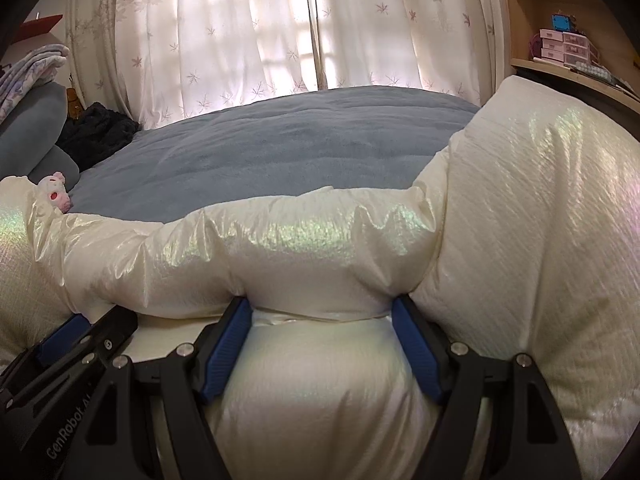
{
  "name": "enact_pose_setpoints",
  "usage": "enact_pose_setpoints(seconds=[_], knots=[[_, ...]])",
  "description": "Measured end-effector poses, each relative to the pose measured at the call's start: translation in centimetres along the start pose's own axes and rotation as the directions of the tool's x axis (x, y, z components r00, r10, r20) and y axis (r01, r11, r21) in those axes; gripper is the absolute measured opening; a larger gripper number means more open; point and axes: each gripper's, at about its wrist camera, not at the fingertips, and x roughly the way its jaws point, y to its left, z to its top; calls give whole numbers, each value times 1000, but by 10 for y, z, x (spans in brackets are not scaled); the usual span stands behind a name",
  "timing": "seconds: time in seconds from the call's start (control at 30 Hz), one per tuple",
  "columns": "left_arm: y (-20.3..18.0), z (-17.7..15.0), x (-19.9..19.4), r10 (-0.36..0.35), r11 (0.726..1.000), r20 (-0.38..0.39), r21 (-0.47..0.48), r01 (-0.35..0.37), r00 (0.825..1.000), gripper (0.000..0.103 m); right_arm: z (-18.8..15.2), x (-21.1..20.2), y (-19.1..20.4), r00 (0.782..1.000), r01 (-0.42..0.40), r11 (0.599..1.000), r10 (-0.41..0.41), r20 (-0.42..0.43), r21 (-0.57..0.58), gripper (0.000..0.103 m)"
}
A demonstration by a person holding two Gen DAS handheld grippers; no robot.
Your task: Fold large clothes
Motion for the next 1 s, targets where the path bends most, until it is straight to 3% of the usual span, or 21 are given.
enact_pose_setpoints(seconds=[0.83, 1.0], knots=[[5, 4, 6, -11, 1000, -12, -12, 10, 1000, 55, 4, 14, -1, 1000, -9, 1000, 9, -18, 6, 75], [6, 10, 6, -3, 1000, -48, -12, 2, 999, 55, 5, 18, 1, 999, -2, 1000, 2, -33, 2, 75]])
